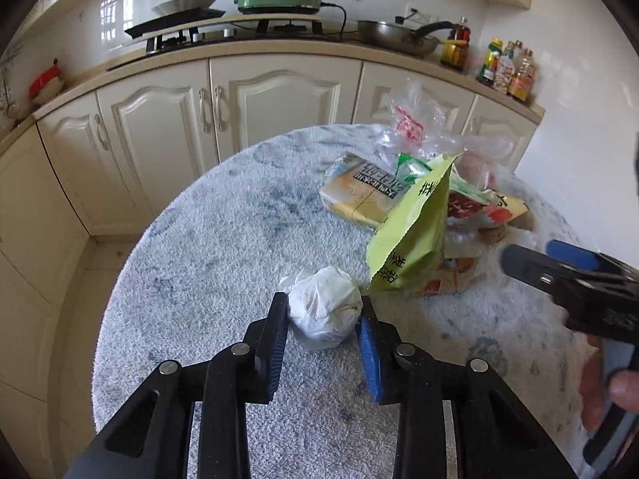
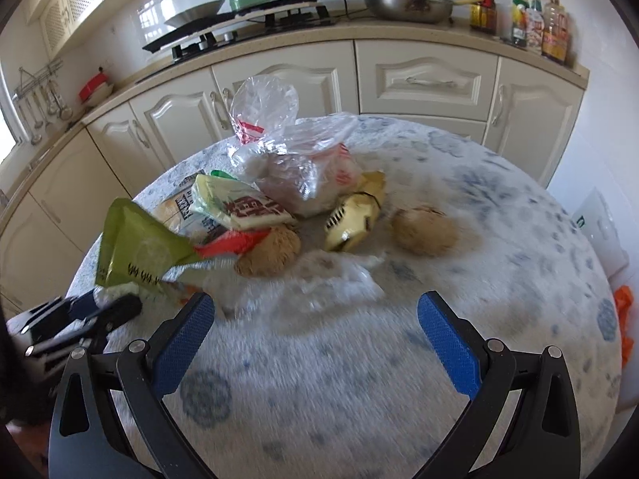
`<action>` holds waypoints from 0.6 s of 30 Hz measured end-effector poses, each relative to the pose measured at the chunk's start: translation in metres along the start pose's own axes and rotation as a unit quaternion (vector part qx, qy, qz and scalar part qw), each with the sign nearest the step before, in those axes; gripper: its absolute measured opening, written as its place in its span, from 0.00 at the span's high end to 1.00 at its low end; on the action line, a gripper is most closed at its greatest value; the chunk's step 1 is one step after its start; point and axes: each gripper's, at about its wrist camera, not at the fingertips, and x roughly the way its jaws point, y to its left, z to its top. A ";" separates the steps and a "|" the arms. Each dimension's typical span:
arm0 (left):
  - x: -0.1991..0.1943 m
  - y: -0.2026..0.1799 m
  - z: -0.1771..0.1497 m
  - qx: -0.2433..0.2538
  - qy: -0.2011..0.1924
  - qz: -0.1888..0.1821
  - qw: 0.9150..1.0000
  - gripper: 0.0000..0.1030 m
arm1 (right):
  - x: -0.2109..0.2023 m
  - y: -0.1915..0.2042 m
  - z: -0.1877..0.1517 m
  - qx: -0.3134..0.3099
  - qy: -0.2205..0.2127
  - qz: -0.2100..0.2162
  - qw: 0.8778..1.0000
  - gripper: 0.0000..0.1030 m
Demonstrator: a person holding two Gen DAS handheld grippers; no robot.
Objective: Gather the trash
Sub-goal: 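Grasp the white tissue ball with the left tool while the right tool grasps clear plastic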
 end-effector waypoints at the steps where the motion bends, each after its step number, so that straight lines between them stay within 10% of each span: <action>1: 0.000 0.000 -0.001 0.000 -0.002 0.001 1.000 0.72 | 0.005 0.001 0.002 0.002 0.004 0.001 1.000 0.01; 6: 0.008 0.006 0.007 -0.005 0.000 0.003 1.000 0.72 | 0.026 0.017 0.004 -0.020 0.011 -0.027 0.999 0.12; 11: 0.003 0.000 -0.004 -0.004 -0.008 0.008 1.000 0.71 | 0.016 0.018 -0.003 -0.031 0.010 -0.006 0.999 0.62; 18: -0.023 -0.020 -0.038 0.002 -0.015 -0.004 1.000 0.72 | -0.017 -0.007 -0.030 -0.022 0.013 0.011 1.000 0.65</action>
